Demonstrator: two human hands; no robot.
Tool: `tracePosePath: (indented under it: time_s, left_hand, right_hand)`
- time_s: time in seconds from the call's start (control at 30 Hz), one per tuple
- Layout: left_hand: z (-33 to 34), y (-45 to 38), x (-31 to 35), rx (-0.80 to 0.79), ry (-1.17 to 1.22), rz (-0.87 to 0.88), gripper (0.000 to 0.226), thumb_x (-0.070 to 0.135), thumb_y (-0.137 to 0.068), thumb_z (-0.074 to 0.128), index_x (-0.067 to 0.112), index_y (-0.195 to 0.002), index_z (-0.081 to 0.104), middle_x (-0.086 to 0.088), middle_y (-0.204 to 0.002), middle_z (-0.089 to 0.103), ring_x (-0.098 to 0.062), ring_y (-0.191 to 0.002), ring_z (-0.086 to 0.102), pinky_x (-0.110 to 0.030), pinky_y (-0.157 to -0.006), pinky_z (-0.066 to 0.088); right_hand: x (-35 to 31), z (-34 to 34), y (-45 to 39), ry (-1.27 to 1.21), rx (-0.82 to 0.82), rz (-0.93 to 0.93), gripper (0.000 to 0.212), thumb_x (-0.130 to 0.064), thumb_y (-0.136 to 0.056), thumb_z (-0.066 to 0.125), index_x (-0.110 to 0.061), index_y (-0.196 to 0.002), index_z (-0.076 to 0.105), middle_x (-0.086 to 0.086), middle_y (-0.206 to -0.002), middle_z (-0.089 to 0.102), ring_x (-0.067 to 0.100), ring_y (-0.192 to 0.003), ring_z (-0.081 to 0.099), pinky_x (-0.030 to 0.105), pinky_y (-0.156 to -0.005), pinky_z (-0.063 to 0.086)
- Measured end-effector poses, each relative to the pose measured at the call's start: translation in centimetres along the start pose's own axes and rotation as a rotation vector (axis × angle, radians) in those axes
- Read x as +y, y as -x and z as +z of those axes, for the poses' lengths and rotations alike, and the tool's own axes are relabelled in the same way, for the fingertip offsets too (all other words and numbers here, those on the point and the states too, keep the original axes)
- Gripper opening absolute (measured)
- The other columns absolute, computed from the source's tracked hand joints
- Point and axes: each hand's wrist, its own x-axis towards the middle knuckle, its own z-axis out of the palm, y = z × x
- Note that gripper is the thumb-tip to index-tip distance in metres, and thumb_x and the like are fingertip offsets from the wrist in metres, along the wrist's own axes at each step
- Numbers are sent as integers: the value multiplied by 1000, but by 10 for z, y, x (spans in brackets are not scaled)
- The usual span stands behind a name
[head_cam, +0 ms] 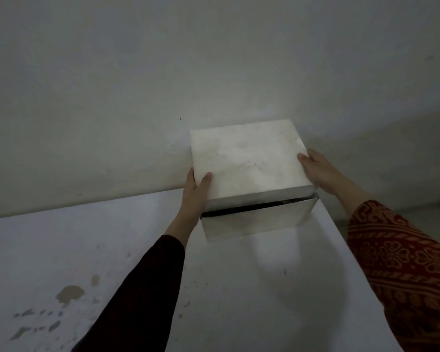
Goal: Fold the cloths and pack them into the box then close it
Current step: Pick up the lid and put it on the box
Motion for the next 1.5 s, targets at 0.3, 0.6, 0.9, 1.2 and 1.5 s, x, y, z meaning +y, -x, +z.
tracePosePath:
  time_s: [0.3, 0.6, 0.9, 1.2, 1.5]
  left_hand:
    - [3, 5, -7, 37, 19, -64, 47, 30, -93, 50, 17, -137, 39, -3, -132, 51, -22, -114, 52, -39, -98, 44]
    - [10, 4, -10, 87, -50, -60, 52, 32, -93, 48, 15, -140, 35, -7, -137, 48, -26, -120, 49, -43, -102, 43]
    - [11, 3, -26, 118, -161, -11, 47, 32, -98, 39, 16, -142, 33, -8, -141, 46, -28, -126, 46, -41, -106, 39]
    - [9, 8, -67, 54, -738, 251, 53, 23, -100, 29, 10, -148, 11, -4, -160, 7, -20, -146, 12, -23, -114, 13]
    - [10, 4, -70, 25, -977, 275, 62, 41, -98, 28, 15, -149, 5, -1, -160, 1, -23, -146, 12, -35, -114, 25]
  right_hand:
    - [13, 2, -7, 102, 61, 14, 38, -30, -99, 36, -8, -127, 48, 13, -131, 53, 28, -114, 51, 34, -91, 38]
    - [26, 8, -5, 200, 84, 9, 36, -26, -100, 33, -9, -130, 45, 14, -133, 51, 29, -120, 48, 28, -87, 32]
    - [33, 10, -8, 192, 159, -49, 32, -17, -98, 37, -10, -126, 51, 15, -127, 57, 29, -112, 52, 26, -84, 35]
    - [52, 36, 8, 574, 127, -226, 48, -35, -98, 30, -10, -138, 31, 17, -140, 43, 38, -119, 49, 39, -92, 41]
    - [59, 39, -1, 775, 71, -141, 64, -54, -95, 18, -23, -150, 5, -3, -160, 1, 35, -139, 26, 50, -110, 30]
